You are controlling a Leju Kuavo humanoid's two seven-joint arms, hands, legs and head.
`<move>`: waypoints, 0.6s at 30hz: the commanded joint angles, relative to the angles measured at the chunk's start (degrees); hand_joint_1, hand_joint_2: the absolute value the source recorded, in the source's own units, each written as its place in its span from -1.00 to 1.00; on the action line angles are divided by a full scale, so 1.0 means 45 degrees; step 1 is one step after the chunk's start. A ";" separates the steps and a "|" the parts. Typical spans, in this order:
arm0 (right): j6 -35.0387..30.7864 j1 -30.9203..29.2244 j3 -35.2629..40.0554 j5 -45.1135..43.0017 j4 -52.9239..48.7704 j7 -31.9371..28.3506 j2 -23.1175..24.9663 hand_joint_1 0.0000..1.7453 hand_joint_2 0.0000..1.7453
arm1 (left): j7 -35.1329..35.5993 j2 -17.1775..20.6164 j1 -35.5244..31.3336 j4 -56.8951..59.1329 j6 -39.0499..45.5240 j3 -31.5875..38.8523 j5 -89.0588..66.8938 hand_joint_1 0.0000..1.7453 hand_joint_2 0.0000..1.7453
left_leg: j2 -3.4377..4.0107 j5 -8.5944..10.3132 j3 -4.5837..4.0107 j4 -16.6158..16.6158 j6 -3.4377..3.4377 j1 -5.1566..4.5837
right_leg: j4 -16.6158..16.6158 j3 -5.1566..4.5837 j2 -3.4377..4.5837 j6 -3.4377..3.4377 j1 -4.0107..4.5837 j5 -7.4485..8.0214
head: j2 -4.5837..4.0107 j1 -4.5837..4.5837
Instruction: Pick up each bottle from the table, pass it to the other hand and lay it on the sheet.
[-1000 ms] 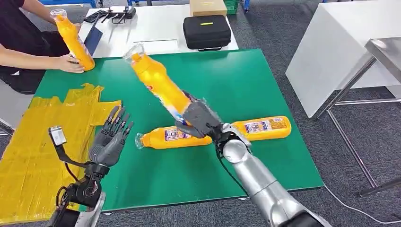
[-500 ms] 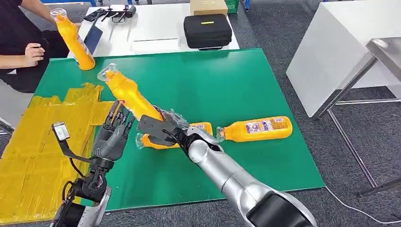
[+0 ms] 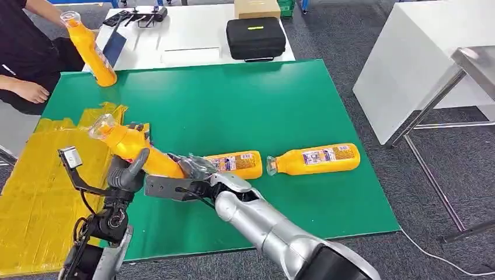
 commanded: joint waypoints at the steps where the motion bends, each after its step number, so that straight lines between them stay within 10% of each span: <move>1: 0.0270 0.0455 0.1810 0.0369 -0.0322 -0.0021 -0.0031 1.00 1.00 | 0.0001 -0.0355 -0.1528 0.1479 0.0120 0.0230 -0.0217 -1.00 1.00 | -0.0069 -0.0014 0.0052 -0.0010 -0.0010 0.0023 | -0.0018 0.0081 -0.0086 -0.0010 0.0025 -0.0033 | 0.0000 0.0015; 5: 0.0288 0.0458 0.1842 0.0411 -0.0388 0.0067 -0.0046 1.00 1.00 | -0.0001 -0.0378 -0.1412 0.1353 0.0075 0.0299 -0.0247 -1.00 1.00 | -0.0054 -0.0017 0.0054 -0.0014 -0.0012 0.0023 | -0.0019 0.0078 -0.0069 -0.0011 0.0022 -0.0033 | 0.0000 0.0015; 6: 0.0302 0.0454 0.1807 0.0390 -0.0388 0.0080 -0.0074 1.00 1.00 | 0.0006 -0.0385 -0.1352 0.1253 0.0046 0.0314 -0.0249 0.92 1.00 | -0.0054 -0.0016 0.0049 -0.0011 -0.0012 0.0023 | -0.0018 0.0073 -0.0068 -0.0010 0.0022 -0.0031 | 0.0000 0.0015; 18: 0.0306 0.0436 0.1726 0.0353 -0.0349 0.0118 -0.0136 1.00 1.00 | -0.0001 -0.0391 -0.1285 0.1152 -0.0051 0.0294 -0.0265 1.00 1.00 | -0.0057 -0.0013 0.0048 -0.0013 -0.0015 0.0023 | -0.0020 0.0075 -0.0073 -0.0013 0.0022 -0.0029 | 0.0000 0.0015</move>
